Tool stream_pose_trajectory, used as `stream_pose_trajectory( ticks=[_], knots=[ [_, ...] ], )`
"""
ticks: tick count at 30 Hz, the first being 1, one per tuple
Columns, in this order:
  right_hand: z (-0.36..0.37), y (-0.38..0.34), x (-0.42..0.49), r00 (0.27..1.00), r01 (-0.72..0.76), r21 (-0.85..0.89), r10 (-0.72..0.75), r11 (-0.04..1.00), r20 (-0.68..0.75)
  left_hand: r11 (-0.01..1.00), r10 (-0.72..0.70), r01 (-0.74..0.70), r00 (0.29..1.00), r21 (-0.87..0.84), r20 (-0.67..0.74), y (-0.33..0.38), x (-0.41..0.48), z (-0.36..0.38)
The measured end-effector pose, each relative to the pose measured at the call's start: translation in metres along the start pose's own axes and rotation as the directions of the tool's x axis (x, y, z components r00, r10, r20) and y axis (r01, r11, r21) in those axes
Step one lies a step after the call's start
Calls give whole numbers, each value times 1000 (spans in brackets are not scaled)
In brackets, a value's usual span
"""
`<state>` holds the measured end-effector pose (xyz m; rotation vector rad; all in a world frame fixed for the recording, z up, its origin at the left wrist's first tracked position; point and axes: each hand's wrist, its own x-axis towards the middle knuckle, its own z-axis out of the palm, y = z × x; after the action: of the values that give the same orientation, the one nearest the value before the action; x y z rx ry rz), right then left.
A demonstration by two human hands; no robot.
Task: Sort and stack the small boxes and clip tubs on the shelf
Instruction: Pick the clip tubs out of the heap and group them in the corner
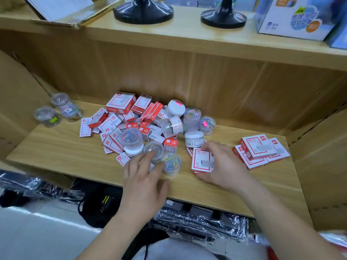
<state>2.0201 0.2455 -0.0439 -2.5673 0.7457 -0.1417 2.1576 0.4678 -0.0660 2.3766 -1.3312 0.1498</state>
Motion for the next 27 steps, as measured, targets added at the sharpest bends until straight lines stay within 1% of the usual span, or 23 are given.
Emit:
stream_pose_trajectory(
  ticks=[2, 4, 6, 8, 10, 14, 16, 19, 21, 24, 26, 27],
  knots=[
    [0, 0, -10, 998, -12, -23, 11, 1000, -61, 999, 36, -36, 999, -19, 11, 2, 0, 5],
    [-1, 4, -21, 987, -52, -6, 50, 999, -150, 998, 60, -59, 997, -22, 41, 3, 1, 10],
    [-7, 7, -34, 963, -99, 38, 105, 994, -247, 998, 59, -57, 996, -29, 64, 4, 3, 13],
    [-14, 11, -49, 937, -168, 38, 171, 985, -304, 998, 61, -61, 994, -3, 86, 6, 6, 15],
    [-18, 18, -66, 919, -257, 8, 247, 966, -309, 996, 63, -69, 993, 52, 101, 9, 6, 16],
    [-18, 38, -90, 858, -413, 19, 396, 911, -327, 984, 93, -106, 991, 144, 94, 19, 9, 20],
    [-17, 46, -93, 833, -454, 34, 438, 890, -339, 980, 126, -139, 988, 146, 94, 24, 13, 22],
    [-15, 53, -97, 816, -475, 63, 466, 878, -343, 979, 152, -164, 983, 117, 107, 27, 14, 23],
    [-14, 59, -103, 792, -517, 37, 494, 855, -360, 981, 166, -172, 984, 90, 72, 23, 13, 22],
    [-11, 63, -114, 735, -596, 22, 557, 803, -386, 983, 171, -172, 985, 58, 30, 11, 13, 19],
    [-11, 66, -113, 708, -634, 16, 588, 773, -391, 984, 160, -163, 986, 68, 43, 6, 13, 21],
    [-11, 67, -111, 711, -636, -15, 578, 772, -400, 984, 161, -165, 985, 62, 53, 5, 13, 22]
  ],
)
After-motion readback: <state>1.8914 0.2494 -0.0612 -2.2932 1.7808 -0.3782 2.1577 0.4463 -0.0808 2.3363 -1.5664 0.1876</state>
